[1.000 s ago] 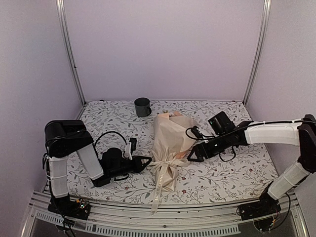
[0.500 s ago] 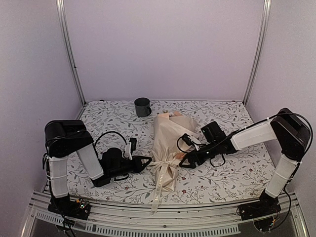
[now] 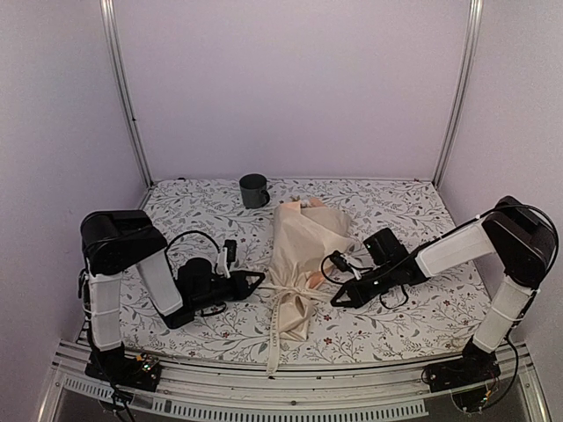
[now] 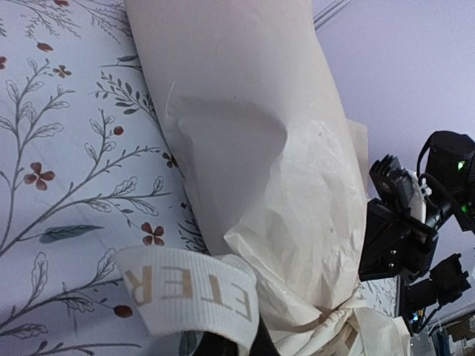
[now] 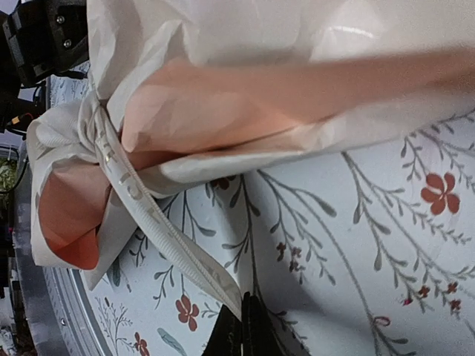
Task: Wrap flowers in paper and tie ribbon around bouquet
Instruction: Tie the half-tied ribbon around the folded bouquet.
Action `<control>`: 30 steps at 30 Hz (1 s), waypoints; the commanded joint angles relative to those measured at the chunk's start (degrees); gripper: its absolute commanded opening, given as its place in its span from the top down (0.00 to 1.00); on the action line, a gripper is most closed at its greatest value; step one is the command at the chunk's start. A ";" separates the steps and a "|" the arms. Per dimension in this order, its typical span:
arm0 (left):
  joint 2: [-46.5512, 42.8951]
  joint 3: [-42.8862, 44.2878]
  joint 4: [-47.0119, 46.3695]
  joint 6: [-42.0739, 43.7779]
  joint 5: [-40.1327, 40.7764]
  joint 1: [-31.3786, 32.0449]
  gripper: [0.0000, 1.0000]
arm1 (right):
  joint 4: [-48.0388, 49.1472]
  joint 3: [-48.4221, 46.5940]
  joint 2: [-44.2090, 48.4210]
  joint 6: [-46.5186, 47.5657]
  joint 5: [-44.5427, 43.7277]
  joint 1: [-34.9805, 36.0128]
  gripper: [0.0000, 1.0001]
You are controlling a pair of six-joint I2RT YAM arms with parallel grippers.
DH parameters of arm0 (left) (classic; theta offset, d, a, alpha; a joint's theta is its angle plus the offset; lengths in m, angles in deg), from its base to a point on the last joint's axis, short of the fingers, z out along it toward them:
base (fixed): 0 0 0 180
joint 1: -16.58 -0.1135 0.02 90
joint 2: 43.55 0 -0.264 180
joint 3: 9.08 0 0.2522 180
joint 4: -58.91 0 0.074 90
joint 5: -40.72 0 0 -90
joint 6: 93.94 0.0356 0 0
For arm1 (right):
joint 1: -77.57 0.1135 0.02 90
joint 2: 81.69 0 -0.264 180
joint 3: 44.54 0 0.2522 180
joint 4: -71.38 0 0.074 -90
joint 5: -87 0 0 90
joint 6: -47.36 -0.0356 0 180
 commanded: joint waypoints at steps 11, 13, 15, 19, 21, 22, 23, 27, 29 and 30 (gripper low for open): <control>9.04 -0.27 -1.23 -7.76 -0.88 -4.33 1.00 | -1.74 10.78 4.10 -12.32 0.35 1.28 1.00; 9.09 -0.19 -0.58 -7.77 -0.85 -4.32 1.00 | -2.56 10.92 4.06 -13.26 0.11 1.26 1.00; 9.20 -0.06 -0.26 -7.73 -0.74 -4.35 1.00 | -3.34 10.66 3.59 -13.83 -0.36 1.24 1.00; 9.49 0.11 0.11 -7.77 -0.81 -4.32 1.00 | -3.82 11.45 4.43 -14.69 -0.73 1.24 1.00; 9.60 0.36 0.53 -7.73 -0.93 -4.30 1.00 | -3.79 11.77 5.24 -14.95 -0.67 1.25 1.00; 9.62 0.51 0.68 -7.69 -1.08 -4.24 1.00 | -3.91 11.60 5.33 -14.87 -0.89 1.26 1.00; 9.64 0.58 0.90 -7.61 -1.20 -4.11 1.00 | -4.30 11.29 5.28 -14.68 -1.11 1.24 1.00; 8.71 1.62 3.79 -6.39 -1.03 -3.09 1.00 | -6.21 10.37 6.08 -13.73 -2.24 1.23 1.00; 7.89 1.94 5.02 -5.76 -0.63 -2.78 1.00 | -6.69 10.19 6.81 -13.63 -2.28 1.15 1.00; 7.60 2.23 5.49 -5.32 -0.88 -2.67 1.00 | -6.91 9.86 7.03 -13.42 -2.06 1.14 1.00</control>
